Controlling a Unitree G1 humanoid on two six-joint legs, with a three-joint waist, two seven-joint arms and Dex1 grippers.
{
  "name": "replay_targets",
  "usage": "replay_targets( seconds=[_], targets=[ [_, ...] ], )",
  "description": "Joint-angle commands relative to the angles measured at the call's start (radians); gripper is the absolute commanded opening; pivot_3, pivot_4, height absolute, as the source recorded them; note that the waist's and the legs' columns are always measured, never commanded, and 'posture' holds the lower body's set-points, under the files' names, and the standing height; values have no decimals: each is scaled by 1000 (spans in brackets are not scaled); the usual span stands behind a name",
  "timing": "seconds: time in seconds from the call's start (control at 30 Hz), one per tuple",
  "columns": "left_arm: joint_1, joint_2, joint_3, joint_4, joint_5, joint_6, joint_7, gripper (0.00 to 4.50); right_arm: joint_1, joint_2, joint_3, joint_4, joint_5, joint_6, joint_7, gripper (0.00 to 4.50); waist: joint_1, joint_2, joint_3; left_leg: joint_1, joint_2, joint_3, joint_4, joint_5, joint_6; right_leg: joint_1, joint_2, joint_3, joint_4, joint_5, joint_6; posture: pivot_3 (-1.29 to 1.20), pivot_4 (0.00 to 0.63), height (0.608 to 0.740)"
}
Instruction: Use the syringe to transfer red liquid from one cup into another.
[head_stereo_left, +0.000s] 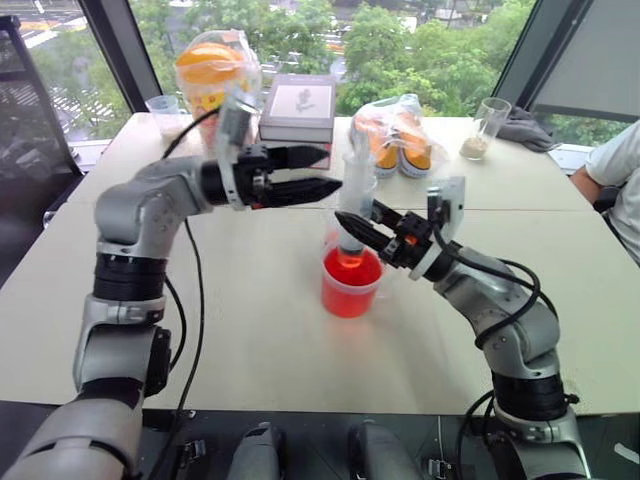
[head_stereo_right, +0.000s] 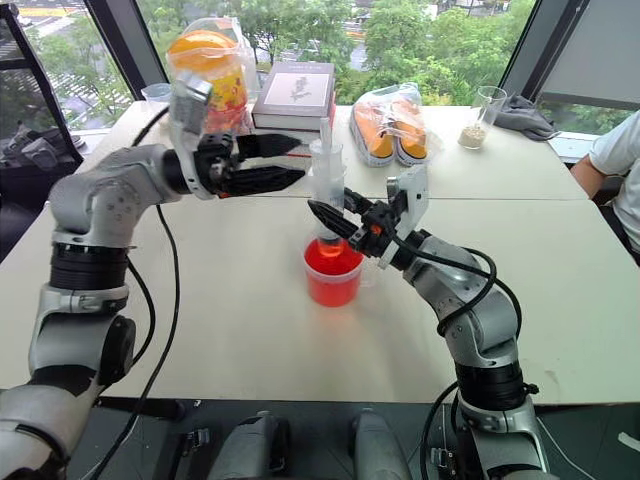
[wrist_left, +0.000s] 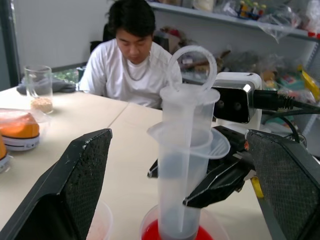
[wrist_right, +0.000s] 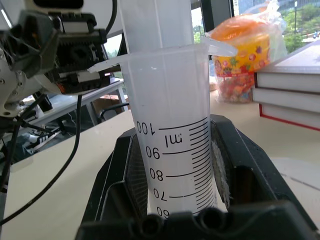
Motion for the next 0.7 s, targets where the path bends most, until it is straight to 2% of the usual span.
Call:
replay_targets(
  seconds=[0.03,0.13,0.23,0.43,0.7],
  targets=[
    [11,20,48,-42,-31,15,36,4416,-135,-35,-60,16,44,5,11,1375,-1,0,0,0,0,0,0,0,0,0,0,0,0,0,0,0,150,740],
    [24,30,57,-54,-37,13,53,4416,-253,-42,-71,163,31,-24,47,1375,0,0,0,0,0,0,0,0,0,0,0,0,0,0,0,0,150,740],
    [34,32,70,-72,-48,13,75,4416,-353,-15,-43,388,-53,-169,112,1375,0,0,0,0,0,0,0,0,0,0,0,0,0,0,0,0,150,740],
    [46,36,73,-97,-64,11,105,4416,-410,73,0,743,-191,-454,197,1375,-2,0,0,0,0,0,-1,0,0,0,0,0,0,0,0,0,150,740],
    [-76,-15,15,49,22,-113,91,4416,-398,109,3,860,-247,-563,228,1375,3,0,0,-1,-1,1,-1,0,0,-1,-1,0,0,0,0,0,150,740]
  ],
)
